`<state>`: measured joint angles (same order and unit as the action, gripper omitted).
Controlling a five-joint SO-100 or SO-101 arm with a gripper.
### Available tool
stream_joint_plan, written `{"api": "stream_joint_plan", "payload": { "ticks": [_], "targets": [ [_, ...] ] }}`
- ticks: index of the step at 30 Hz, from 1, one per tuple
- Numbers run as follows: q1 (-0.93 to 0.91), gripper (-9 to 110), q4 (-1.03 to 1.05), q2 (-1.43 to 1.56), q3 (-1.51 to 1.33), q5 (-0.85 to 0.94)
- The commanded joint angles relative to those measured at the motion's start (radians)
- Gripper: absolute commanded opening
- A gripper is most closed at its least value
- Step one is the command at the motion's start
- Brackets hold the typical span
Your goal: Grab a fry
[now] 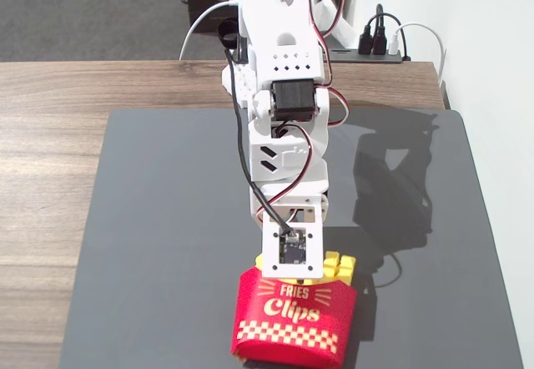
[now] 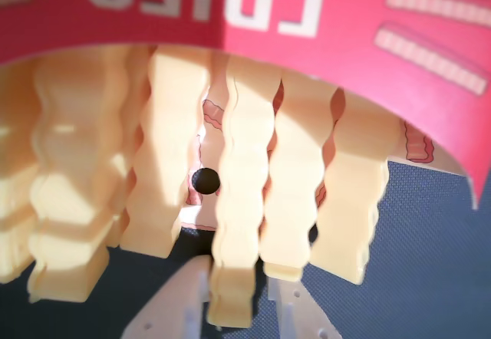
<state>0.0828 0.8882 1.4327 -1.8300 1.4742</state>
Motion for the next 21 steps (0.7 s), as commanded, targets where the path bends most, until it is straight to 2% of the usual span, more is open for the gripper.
{"api": "stream_joint_plan", "payload": {
  "ticks": [1,10,21],
  "targets": [
    [0.012,7,-0.014,0.005,0.048,-0.008],
    [0.017,1,-0.014,0.014,0.048,-0.034],
    [0.025,1,0.015,0.098,-0.014,-0.051]
  ]
}}
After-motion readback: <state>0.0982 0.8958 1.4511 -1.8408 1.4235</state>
